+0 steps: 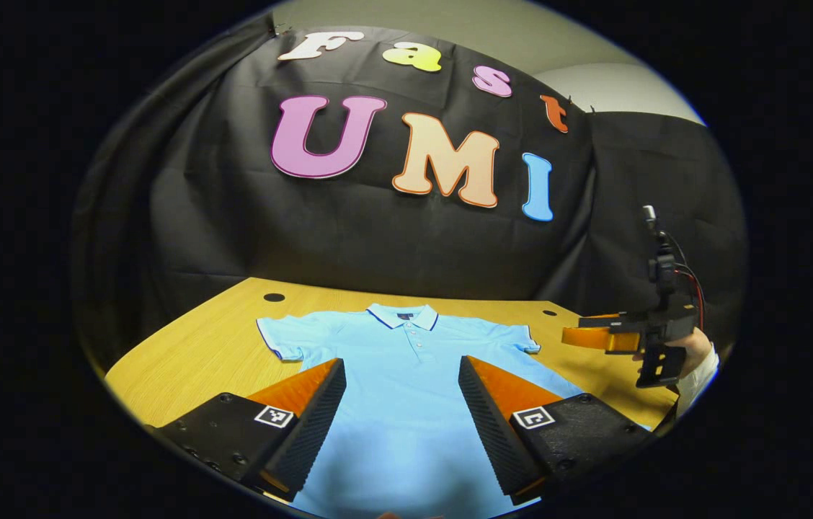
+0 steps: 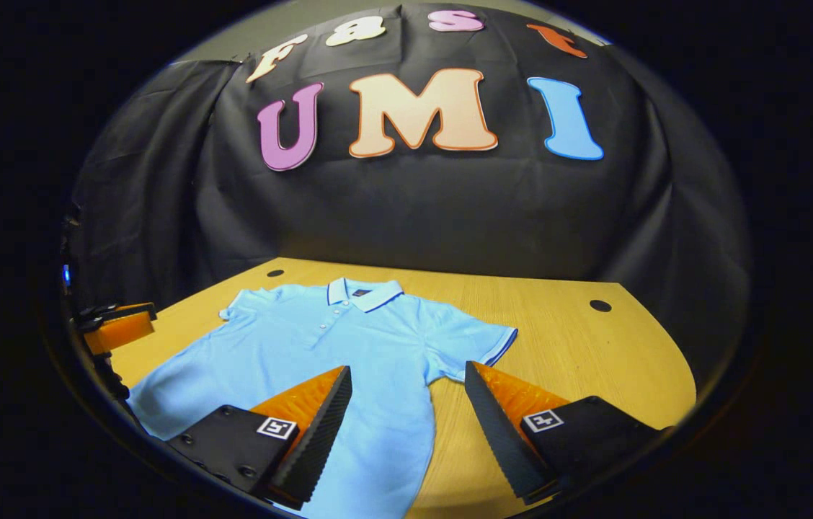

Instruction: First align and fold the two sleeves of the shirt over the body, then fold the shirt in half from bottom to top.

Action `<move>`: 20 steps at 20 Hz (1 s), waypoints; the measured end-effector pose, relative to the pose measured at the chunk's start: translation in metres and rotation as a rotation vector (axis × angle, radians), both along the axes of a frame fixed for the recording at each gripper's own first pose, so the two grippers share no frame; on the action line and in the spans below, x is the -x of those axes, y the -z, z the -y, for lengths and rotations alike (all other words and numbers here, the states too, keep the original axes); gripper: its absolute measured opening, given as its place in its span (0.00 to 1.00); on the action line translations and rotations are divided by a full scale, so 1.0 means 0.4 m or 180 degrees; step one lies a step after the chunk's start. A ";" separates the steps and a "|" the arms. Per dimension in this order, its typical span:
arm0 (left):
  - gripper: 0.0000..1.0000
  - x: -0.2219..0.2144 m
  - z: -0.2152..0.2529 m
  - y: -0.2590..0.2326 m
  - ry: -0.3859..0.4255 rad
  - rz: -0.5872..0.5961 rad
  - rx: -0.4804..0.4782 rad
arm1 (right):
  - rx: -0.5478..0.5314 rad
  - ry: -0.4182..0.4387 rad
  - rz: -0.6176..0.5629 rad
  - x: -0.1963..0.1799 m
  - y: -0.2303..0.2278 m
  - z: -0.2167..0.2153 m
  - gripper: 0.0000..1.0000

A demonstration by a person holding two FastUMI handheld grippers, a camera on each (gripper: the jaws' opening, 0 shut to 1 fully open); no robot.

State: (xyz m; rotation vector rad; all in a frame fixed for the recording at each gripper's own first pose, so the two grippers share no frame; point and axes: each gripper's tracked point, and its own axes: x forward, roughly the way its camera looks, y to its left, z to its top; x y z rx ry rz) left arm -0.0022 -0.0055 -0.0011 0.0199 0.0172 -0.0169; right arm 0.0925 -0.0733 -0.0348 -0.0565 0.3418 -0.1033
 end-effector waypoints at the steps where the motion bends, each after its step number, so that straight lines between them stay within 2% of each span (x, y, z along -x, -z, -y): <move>1: 0.94 0.000 -0.001 -0.004 0.0008 -0.0004 0.0002 | 0.0003 0.0020 -0.0083 -0.029 0.003 0.019 0.98; 5: 0.94 0.004 0.004 0.001 0.0033 -0.0022 0.0016 | 0.0099 0.0263 -0.0392 -0.139 0.028 0.115 0.95; 7: 0.94 0.003 0.000 -0.003 0.0031 -0.0012 0.0025 | 0.0168 0.0438 -0.0453 -0.192 0.039 0.184 0.99; 10: 0.94 0.003 -0.001 0.003 0.0025 -0.0034 0.0037 | -0.0241 0.0619 -0.0636 -0.265 0.102 0.228 0.98; 11: 0.94 0.002 -0.002 0.003 0.0025 -0.0038 0.0043 | -0.0276 0.0668 -0.0671 -0.280 0.121 0.246 1.00; 17: 0.94 0.001 -0.014 0.007 -0.0003 -0.0044 0.0028 | -0.0372 0.0804 -0.0784 -0.325 0.193 0.298 0.95; 20: 0.94 0.000 -0.008 0.006 0.0022 -0.0045 0.0048 | -0.0342 0.0824 -0.0840 -0.321 0.214 0.310 0.97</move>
